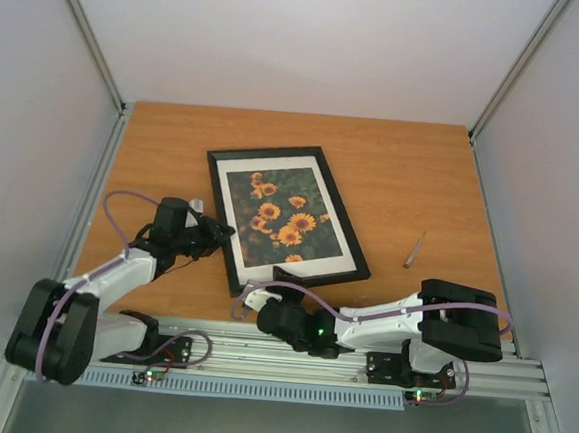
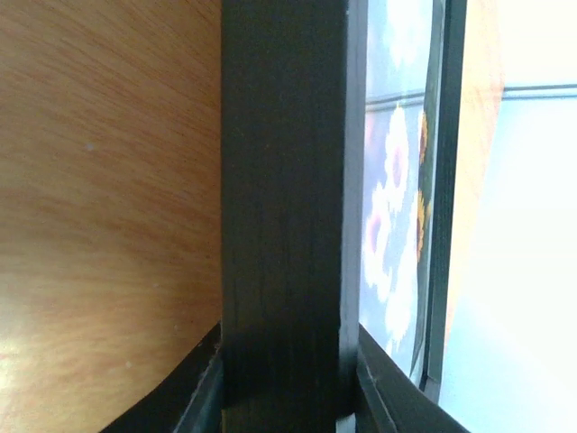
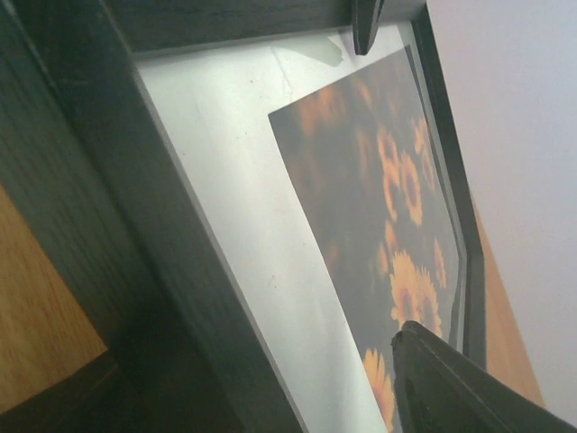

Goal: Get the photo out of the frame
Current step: Turn over the photo frame at the center of the board.

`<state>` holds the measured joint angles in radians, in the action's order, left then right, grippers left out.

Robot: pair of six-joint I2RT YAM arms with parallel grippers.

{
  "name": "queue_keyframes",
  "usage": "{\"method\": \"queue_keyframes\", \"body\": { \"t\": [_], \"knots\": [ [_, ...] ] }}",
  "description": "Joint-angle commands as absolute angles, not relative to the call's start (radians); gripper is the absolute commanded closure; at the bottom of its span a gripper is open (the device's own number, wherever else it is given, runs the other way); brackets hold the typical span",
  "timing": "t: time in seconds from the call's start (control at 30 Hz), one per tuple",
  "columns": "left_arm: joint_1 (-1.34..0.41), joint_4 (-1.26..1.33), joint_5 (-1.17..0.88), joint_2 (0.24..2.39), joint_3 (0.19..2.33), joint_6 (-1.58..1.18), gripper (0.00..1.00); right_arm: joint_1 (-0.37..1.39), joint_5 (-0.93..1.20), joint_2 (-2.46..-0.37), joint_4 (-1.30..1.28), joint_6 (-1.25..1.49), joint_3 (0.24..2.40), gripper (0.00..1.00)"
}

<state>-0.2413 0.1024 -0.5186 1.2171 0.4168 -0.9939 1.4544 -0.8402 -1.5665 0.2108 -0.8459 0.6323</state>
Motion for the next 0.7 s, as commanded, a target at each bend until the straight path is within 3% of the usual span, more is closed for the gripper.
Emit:
{"method": "queue_keyframes", "body": {
  "t": [0.0,0.3,0.67],
  "knots": [
    [-0.234,0.072,-0.503,1.07,0.464,-0.989,0.94,1.467,-0.86,-1.534,0.207,-0.821,0.683,0.32],
    [-0.239,-0.232,-0.383,0.857,0.586,-0.96,1.0,1.505,-0.841,-1.54,0.222,-0.86,0.762,0.24],
    [-0.238,-0.633,-0.212,0.833,0.887,-0.735,1.0,1.506,-0.694,-1.369,-0.09,-0.715,0.852,0.08]
  ]
}}
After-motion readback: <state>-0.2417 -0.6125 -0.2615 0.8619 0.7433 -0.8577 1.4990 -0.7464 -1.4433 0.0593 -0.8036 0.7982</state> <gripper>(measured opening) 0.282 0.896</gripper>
